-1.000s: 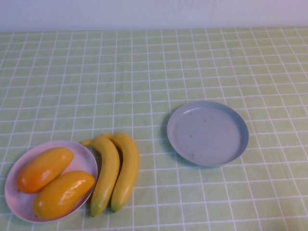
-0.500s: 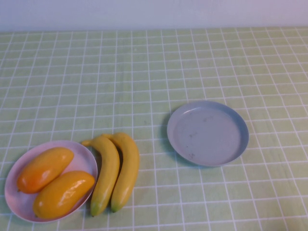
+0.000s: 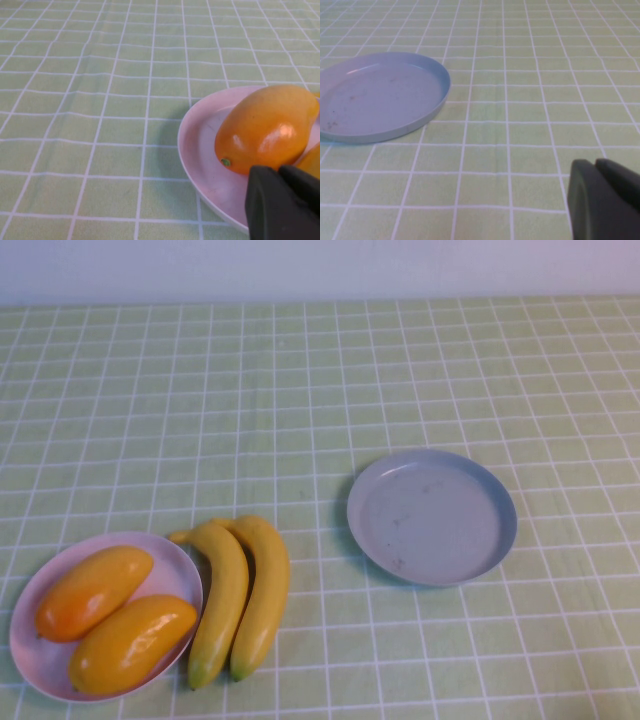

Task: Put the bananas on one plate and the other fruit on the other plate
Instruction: Put another type of fruit in the right plate

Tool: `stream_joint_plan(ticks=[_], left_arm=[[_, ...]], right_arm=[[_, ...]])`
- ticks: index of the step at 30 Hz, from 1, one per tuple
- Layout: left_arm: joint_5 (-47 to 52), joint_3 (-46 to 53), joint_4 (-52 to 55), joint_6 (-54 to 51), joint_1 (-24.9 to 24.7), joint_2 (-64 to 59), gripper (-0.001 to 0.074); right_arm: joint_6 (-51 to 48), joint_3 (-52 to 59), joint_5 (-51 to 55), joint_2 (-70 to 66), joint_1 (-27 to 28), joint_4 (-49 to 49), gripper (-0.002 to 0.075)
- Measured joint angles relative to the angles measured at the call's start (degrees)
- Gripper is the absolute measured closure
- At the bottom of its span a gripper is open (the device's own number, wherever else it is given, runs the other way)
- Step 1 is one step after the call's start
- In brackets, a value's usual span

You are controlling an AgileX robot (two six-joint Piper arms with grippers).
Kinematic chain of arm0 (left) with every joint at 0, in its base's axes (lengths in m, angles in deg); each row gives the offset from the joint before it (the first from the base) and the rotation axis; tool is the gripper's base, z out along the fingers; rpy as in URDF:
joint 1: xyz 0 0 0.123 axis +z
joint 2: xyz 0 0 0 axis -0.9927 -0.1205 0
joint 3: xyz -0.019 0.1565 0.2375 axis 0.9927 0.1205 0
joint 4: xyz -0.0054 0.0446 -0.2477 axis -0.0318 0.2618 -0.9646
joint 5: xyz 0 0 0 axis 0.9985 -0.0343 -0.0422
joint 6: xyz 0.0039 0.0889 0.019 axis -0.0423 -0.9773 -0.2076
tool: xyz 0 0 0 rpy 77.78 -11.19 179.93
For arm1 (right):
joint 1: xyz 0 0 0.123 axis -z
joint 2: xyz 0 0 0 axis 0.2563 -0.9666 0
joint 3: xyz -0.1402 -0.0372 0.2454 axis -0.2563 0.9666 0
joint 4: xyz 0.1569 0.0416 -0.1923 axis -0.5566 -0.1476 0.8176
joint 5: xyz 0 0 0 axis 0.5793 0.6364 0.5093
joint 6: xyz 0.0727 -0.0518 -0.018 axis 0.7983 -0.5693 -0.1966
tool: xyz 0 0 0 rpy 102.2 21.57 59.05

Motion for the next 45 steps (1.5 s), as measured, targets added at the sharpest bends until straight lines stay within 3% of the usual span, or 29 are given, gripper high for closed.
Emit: stream_joint_plan(ticks=[4, 11, 16, 22, 32, 42, 45], left_arm=[[0.04, 0.0, 0.0, 0.0, 0.0, 0.0, 0.0733], [0.04, 0.0, 0.0, 0.0, 0.0, 0.0, 0.0733], [0.04, 0.0, 0.09, 0.0, 0.0, 0.0, 0.0733], [0.04, 0.0, 0.09, 0.0, 0.0, 0.0, 0.0733], [0.04, 0.0, 0.09, 0.0, 0.0, 0.0, 0.0733], [0.04, 0.0, 0.09, 0.0, 0.0, 0.0, 0.0733], [0.04, 0.0, 0.12, 0.0, 0.0, 0.0, 0.0733]], right_arm=[[0.34, 0.0, -1.78, 0.0, 0.0, -2.3, 0.0742], [1.23, 0.0, -15.17, 0.0, 0.0, -21.52, 0.0741], [1.49, 0.0, -19.89, 0.0, 0.0, -28.05, 0.0742], [1.49, -6.62, -9.63, -2.17, 0.0, -34.09, 0.0742], [-2.14, -25.59, 15.9, -28.25, 0.0, -27.52, 0.0742], [-10.59, -37.42, 23.63, -51.18, -0.14, -26.78, 0.0741], [-10.62, -40.22, 23.77, -57.13, -3.22, -26.42, 0.0741]])
